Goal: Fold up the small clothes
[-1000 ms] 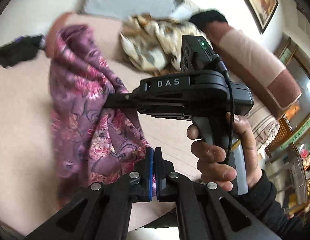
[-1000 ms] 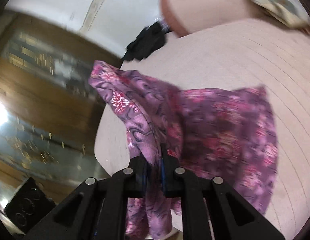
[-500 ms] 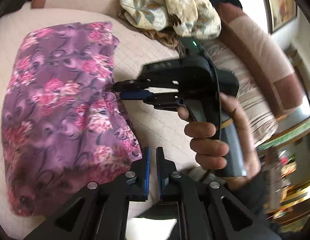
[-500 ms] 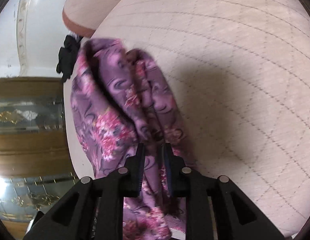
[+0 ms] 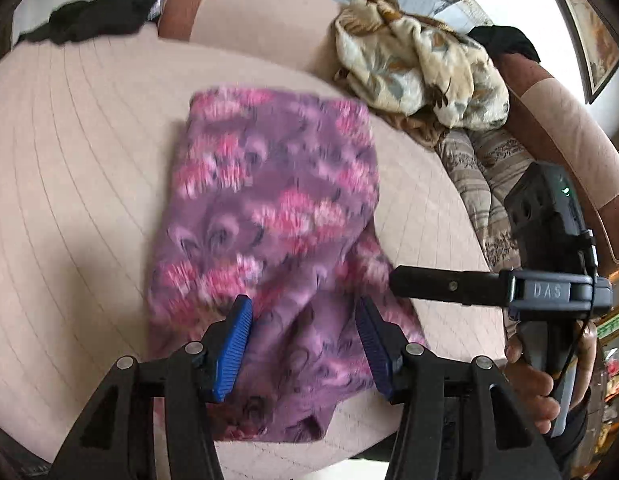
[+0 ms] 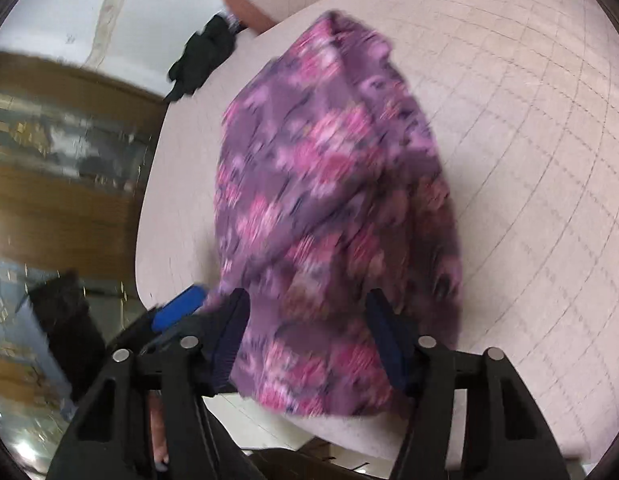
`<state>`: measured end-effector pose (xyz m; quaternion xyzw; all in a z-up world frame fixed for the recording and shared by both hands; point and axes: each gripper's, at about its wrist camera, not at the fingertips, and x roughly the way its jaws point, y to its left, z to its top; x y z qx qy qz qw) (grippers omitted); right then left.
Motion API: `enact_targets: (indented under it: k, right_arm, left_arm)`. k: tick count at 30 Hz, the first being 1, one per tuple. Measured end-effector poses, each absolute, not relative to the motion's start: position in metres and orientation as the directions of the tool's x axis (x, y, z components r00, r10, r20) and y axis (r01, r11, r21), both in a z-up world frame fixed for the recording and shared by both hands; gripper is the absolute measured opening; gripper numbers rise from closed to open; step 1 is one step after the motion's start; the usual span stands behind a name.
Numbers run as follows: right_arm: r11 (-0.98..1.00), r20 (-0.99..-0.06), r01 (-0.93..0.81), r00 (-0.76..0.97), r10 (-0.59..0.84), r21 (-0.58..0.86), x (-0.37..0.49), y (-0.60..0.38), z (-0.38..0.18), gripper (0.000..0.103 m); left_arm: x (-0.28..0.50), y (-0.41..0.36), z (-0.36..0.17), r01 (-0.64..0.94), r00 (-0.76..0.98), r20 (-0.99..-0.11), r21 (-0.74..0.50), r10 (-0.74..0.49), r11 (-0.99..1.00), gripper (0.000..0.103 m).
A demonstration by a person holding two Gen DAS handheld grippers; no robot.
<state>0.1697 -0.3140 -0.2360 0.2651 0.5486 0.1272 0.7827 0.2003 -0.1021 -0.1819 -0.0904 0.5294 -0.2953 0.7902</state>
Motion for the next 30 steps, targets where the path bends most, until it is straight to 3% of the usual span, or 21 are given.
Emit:
enact_targets:
  k: [2,3,4,7,12,14,17,18,19,21,23,24,25,26,30]
  right_arm:
    - [0.883,-0.85,0.099,0.336,0.406,0.46,0.17,-0.3,-0.242,0.058]
    - [0.899,-0.871,0.105,0.318,0.374,0.425,0.166,-0.303,-0.252,0.052]
    - [0.919,-0.903,0.124,0.277,0.33,0.374,0.17,-0.3,-0.265,0.036]
    - [0.934,-0.922,0.145,0.265,0.282,0.327,0.166,-0.296,-0.267,0.005]
    - [0.934,-0.899,0.171,0.37,0.235,0.314,0.12,-0.31,-0.226,0.005]
    - [0.931,-0.924,0.237,0.331,0.191,0.277,0.11,-0.319,-0.25,0.005]
    - [0.914,-0.939,0.266,0.241,0.245,0.307,0.122,-0.322,-0.281,0.006]
    - [0.92,-0.941,0.268,0.257,0.218,0.286,0.121,-0.323,-0.276,0.014]
    - [0.922,-0.942,0.275,0.269,0.199,0.273,0.119,-0.324,-0.273,0.029]
    - [0.92,-0.939,0.279,0.283,0.195,0.275,0.117,-0.325,-0.269,0.042]
    - [0.913,-0.909,0.268,0.366,0.2,0.308,0.113,-0.329,-0.248,0.044]
    - [0.908,-0.877,0.247,0.432,0.209,0.338,0.111,-0.33,-0.231,0.056]
    - [0.904,-0.853,0.226,0.471,0.225,0.363,0.113,-0.329,-0.221,0.074]
    - [0.895,-0.818,0.195,0.516,0.255,0.402,0.117,-0.33,-0.206,0.08]
    - [0.897,-0.811,0.15,0.509,0.29,0.415,0.169,-0.334,-0.176,0.083]
  left_arm:
    - [0.199,-0.108,-0.19,0.37,0.252,-0.793,-0.451,-0.555,0.812,0.057]
    - [0.197,-0.108,-0.191,0.368,0.248,-0.796,-0.45,-0.552,0.814,0.057]
    - [0.197,-0.109,-0.193,0.361,0.242,-0.801,-0.449,-0.547,0.817,0.057]
    - [0.198,-0.108,-0.188,0.359,0.235,-0.798,-0.459,-0.554,0.813,0.057]
    - [0.191,-0.106,-0.175,0.397,0.246,-0.792,-0.443,-0.559,0.804,0.057]
    - [0.193,-0.109,-0.184,0.394,0.233,-0.809,-0.429,-0.54,0.813,0.057]
    - [0.195,-0.11,-0.192,0.373,0.215,-0.819,-0.435,-0.532,0.82,0.057]
    - [0.195,-0.108,-0.188,0.376,0.215,-0.811,-0.446,-0.544,0.813,0.057]
    - [0.196,-0.105,-0.182,0.382,0.214,-0.796,-0.465,-0.566,0.799,0.057]
    - [0.198,-0.093,-0.165,0.384,0.234,-0.766,-0.493,-0.599,0.781,0.058]
    - [0.208,-0.079,-0.148,0.374,0.274,-0.745,-0.5,-0.608,0.781,0.069]
    - [0.216,-0.072,-0.139,0.365,0.299,-0.74,-0.495,-0.603,0.788,0.073]
    - [0.227,-0.066,-0.131,0.357,0.322,-0.739,-0.484,-0.591,0.799,0.074]
    - [0.24,-0.063,-0.125,0.35,0.336,-0.741,-0.475,-0.581,0.808,0.074]
    - [0.294,-0.068,-0.123,0.296,0.348,-0.769,-0.453,-0.537,0.841,0.076]
